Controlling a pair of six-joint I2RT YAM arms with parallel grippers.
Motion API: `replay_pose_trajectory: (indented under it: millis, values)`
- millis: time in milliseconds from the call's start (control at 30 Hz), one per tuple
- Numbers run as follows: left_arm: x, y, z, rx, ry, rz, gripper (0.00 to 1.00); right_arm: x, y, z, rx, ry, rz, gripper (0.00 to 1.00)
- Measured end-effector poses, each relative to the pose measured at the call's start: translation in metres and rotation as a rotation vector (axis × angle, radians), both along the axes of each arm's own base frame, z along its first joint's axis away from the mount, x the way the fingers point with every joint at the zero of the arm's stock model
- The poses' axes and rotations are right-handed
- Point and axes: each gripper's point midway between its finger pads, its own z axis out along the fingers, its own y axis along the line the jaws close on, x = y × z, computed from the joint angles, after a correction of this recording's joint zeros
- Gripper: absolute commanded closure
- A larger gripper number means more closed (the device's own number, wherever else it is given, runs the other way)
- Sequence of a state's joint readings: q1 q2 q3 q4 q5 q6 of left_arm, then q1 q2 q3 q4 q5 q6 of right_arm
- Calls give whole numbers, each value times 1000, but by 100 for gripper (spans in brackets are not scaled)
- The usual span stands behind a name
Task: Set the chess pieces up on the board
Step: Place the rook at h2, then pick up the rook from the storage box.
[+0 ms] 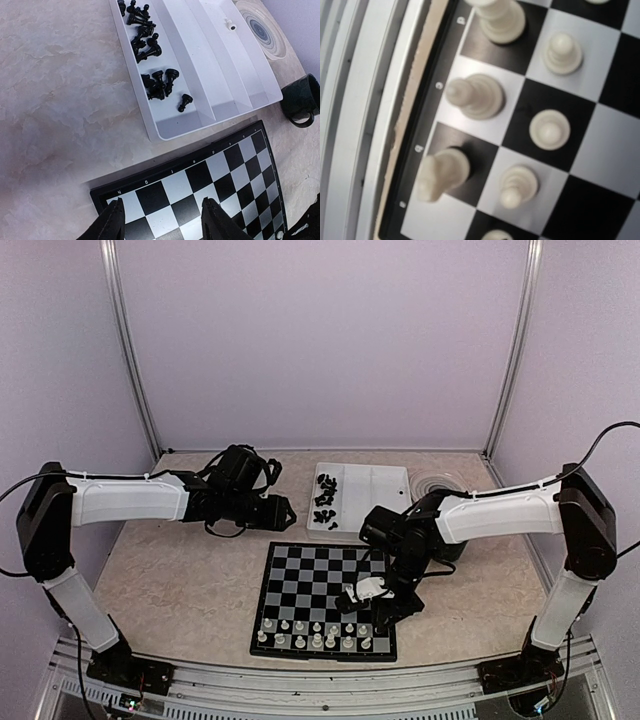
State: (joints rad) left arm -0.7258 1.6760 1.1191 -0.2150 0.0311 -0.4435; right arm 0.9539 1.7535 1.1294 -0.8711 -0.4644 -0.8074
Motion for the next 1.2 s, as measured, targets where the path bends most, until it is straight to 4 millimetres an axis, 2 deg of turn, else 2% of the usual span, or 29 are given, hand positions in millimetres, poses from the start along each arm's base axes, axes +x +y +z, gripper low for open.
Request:
replay_pose_trajectory:
  millis: [67,200,267,367,467,567,667,767,867,967,1067,1200]
  values:
    - [0,0,0,-1,0,-1,48,0,0,0,0,1,0,71]
    - [-1,-1,0,-2,2,-5,48,-1,-1,4,-10,8,5,70]
    - [-1,-1,0,-2,3,-7,48,1,2,13,-4,3,13,70]
    - [-1,-2,0,-4,3,-9,48,19,10,37,37,-32,8,70]
    - [-1,-2,0,-4,4,-10,48,67,14,70,109,-103,-74,72]
    - [-1,-2,0,-5,4,-11,48,141,4,102,166,-230,-226,75]
    - [-1,-2,1,-7,4,-11,48,218,-16,118,175,-365,-397,76]
    - [-1,-2,1,-7,4,-11,48,274,-38,108,132,-422,-544,75]
    - [-1,-2,0,-6,5,-11,48,314,-58,86,76,-427,-657,74]
    - [-1,-2,0,-6,5,-11,48,343,-74,60,21,-419,-749,71]
    - [-1,-2,1,-7,4,-11,48,364,-86,39,-18,-400,-826,69]
    - [-1,-2,1,-10,3,-11,48,392,-94,24,-27,-393,-915,67]
